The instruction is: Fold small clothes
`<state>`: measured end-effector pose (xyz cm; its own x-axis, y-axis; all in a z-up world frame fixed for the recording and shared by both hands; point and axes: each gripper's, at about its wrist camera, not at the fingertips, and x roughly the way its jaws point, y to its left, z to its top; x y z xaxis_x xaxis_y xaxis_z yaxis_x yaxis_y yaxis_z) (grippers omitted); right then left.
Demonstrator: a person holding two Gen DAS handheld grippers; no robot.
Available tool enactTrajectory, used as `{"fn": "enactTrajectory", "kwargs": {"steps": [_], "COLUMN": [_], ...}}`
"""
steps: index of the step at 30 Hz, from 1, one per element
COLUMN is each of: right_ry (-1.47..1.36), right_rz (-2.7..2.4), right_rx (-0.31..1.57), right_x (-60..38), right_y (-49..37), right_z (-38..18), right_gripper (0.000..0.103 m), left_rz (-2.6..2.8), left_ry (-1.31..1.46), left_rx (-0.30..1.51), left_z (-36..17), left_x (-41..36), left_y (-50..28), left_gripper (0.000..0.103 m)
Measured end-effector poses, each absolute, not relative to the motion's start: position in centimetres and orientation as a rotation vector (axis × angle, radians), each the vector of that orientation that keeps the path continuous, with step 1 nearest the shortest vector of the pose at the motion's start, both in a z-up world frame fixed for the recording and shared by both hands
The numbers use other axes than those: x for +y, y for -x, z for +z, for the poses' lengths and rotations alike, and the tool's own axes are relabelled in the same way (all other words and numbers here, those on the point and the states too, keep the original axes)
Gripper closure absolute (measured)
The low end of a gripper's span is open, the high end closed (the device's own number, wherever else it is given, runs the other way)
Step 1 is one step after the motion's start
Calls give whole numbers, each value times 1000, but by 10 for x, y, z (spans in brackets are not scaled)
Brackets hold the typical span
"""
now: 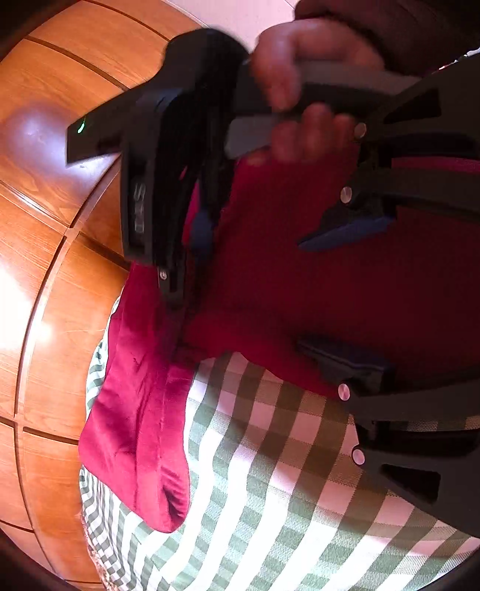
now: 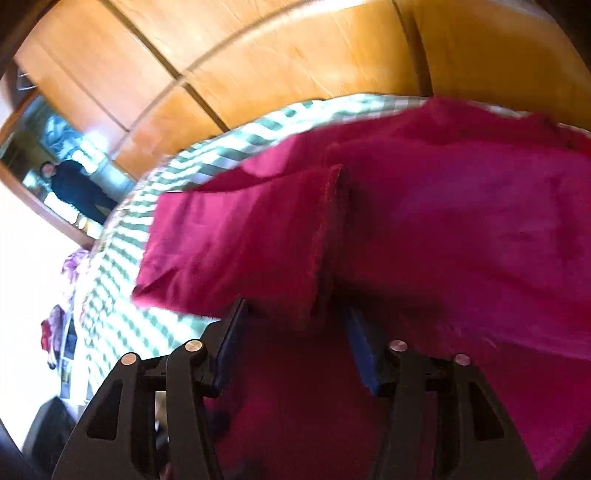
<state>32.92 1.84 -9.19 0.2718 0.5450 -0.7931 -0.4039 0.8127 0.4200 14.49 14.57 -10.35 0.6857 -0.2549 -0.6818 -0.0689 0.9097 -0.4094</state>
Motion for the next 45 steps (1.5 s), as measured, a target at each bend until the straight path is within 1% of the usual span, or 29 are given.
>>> {"fn": "enactTrajectory", "kwargs": {"steps": [1, 2, 7, 9, 11, 15, 22, 27, 28, 30, 31, 33, 34, 35, 37, 41, 45], "right_ry": [-151, -144, -38, -21, -6, -30, -109, -169, -165, -167, -174, -187, -188, -190, -199, -175, -89], "right_rz": [648, 648, 628, 564, 491, 333, 99, 29, 30, 39, 56, 88, 93, 100, 90, 92, 135], "right_rx": [1120, 1091, 813, 743, 711, 741, 857, 917, 911, 912, 910, 914, 913, 900, 867, 805, 789], "right_x": [20, 19, -3, -29, -57, -119, -212, -235, -235, -235, -237, -241, -244, -247, -254, -254, -232], "right_y": [-329, -324, -300, -301, -305, -317, -321, -315, -313, -312, -310, -303, -304, -299, -294, -290, -297], "right_z": [-85, -75, 9, 30, 38, 27, -36, -76, -76, -73, -71, -67, -65, -61, -53, -35, -31], "right_gripper": [91, 92, 93, 94, 93, 93, 93, 93, 94, 94, 94, 88, 79, 63, 43, 42, 42], "left_rz": [-112, -115, -121, -121, -120, -115, -105, -98, -98, -112, -122, -128, -128, -125, -102, -72, -88], "left_ry": [433, 437, 435, 435, 433, 425, 391, 370, 360, 360, 368, 399, 415, 446, 502, 611, 685], "left_rx": [812, 811, 807, 807, 808, 809, 819, 840, 856, 877, 884, 871, 864, 859, 852, 854, 863], "left_z": [-104, -104, -104, -104, -104, -104, -103, -102, -100, -93, -90, -78, -75, -71, -67, -68, -72], "left_x": [147, 147, 147, 148, 147, 146, 134, 130, 125, 124, 127, 139, 146, 157, 177, 212, 220], "left_y": [-144, -144, -142, -141, -141, -141, -149, -153, -156, -160, -162, -169, -172, -180, -196, -239, -281], "left_gripper": [53, 52, 50, 50, 50, 50, 48, 47, 47, 42, 41, 41, 41, 40, 40, 41, 41]}}
